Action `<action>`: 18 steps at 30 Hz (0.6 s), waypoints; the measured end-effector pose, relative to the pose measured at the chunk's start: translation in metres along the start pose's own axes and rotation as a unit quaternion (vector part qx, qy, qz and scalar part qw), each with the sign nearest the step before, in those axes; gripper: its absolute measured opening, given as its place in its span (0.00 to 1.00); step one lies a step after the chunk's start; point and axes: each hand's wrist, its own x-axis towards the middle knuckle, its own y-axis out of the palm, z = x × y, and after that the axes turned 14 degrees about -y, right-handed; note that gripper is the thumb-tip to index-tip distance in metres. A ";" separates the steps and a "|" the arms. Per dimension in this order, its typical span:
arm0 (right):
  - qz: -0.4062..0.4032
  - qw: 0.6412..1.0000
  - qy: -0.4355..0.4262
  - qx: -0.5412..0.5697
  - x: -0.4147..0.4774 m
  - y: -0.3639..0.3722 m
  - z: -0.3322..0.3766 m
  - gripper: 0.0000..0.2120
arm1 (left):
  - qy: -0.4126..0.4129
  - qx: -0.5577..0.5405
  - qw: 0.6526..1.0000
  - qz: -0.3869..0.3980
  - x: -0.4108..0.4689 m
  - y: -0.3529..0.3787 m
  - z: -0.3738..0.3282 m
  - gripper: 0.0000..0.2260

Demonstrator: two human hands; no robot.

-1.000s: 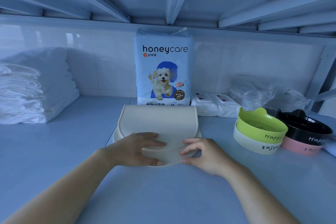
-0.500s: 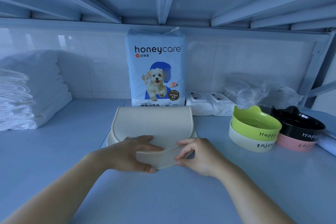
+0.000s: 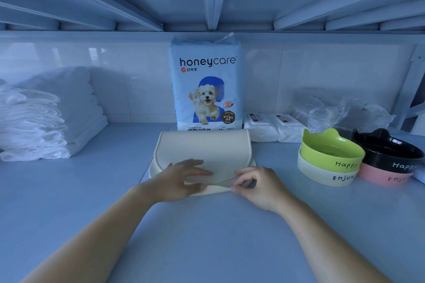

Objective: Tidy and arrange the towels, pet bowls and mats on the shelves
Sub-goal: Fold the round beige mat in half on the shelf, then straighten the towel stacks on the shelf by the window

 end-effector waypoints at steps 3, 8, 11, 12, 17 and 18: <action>-0.006 1.000 0.000 0.003 -0.003 -0.003 0.006 0.06 | -0.010 0.046 0.999 0.011 -0.011 -0.002 -0.009 0.20; -0.015 0.999 -0.047 0.004 -0.003 0.000 0.020 0.03 | -0.010 0.048 0.999 0.009 -0.039 0.004 0.005 0.23; -0.007 0.997 -0.081 0.011 -0.003 0.009 0.031 0.05 | -0.004 0.045 0.999 -0.009 -0.056 0.001 0.023 0.21; -0.002 0.996 -0.089 0.015 -0.003 0.013 0.035 0.06 | -0.002 0.051 0.999 -0.015 -0.062 -0.001 0.028 0.21; 0.033 0.991 -0.131 0.015 0.005 0.032 0.059 0.07 | -0.018 0.049 0.998 -0.042 -0.094 -0.022 0.060 0.20; 0.046 0.989 -0.138 0.013 0.009 0.036 0.066 0.07 | -0.023 0.054 0.997 -0.050 -0.102 -0.027 0.068 0.19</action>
